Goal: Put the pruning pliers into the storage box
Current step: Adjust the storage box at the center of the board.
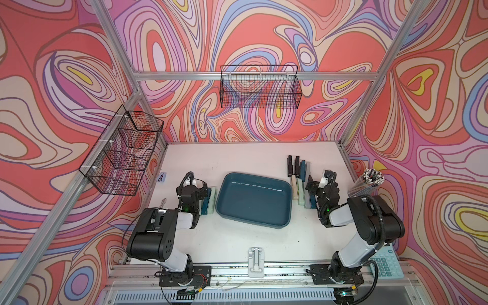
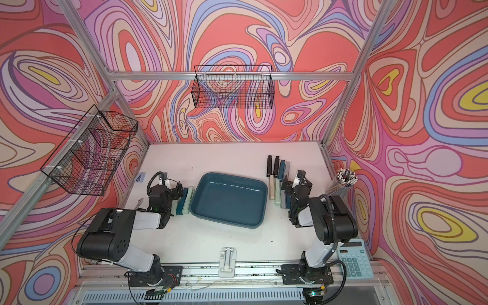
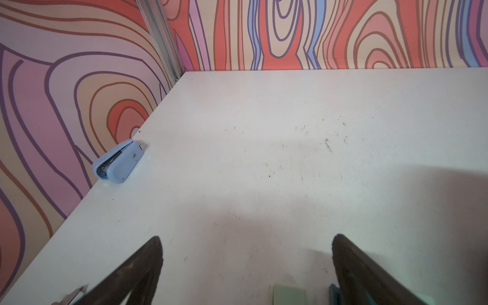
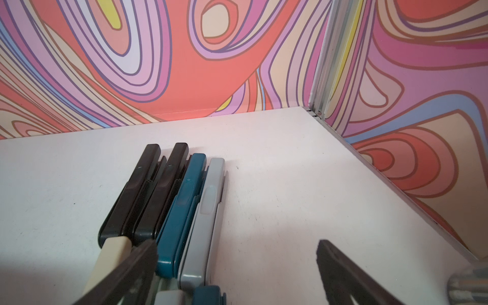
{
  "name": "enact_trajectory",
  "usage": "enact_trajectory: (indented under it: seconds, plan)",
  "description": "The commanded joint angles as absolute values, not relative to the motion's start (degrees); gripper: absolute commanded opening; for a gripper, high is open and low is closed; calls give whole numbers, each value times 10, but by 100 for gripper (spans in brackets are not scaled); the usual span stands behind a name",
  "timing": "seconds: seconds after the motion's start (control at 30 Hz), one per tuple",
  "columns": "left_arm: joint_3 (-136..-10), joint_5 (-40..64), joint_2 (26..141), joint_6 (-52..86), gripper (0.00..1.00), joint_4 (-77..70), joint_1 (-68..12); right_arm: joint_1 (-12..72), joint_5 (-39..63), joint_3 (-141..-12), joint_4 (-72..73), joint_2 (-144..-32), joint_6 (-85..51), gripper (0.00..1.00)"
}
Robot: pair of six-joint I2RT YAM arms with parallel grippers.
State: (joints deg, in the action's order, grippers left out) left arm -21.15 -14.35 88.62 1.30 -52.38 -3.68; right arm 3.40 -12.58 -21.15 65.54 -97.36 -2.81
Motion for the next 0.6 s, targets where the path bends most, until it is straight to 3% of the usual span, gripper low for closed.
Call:
enact_trajectory:
  seconds: [0.0, 0.37, 0.5, 0.57]
  plan:
    - [-207, -142, 887, 14, 100, -533, -35, 32, -124, -218, 657, -979, -21, 98]
    - [-209, -142, 887, 13, 100, -533, -35, 32, -126, -220, 656, -980, -21, 98]
    - [-208, -142, 887, 13, 99, -533, -35, 32, -126, -221, 654, -979, -20, 90]
    - [-205, -139, 886, 11, 88, -538, -36, 31, -126, -218, 657, -978, -20, 84]
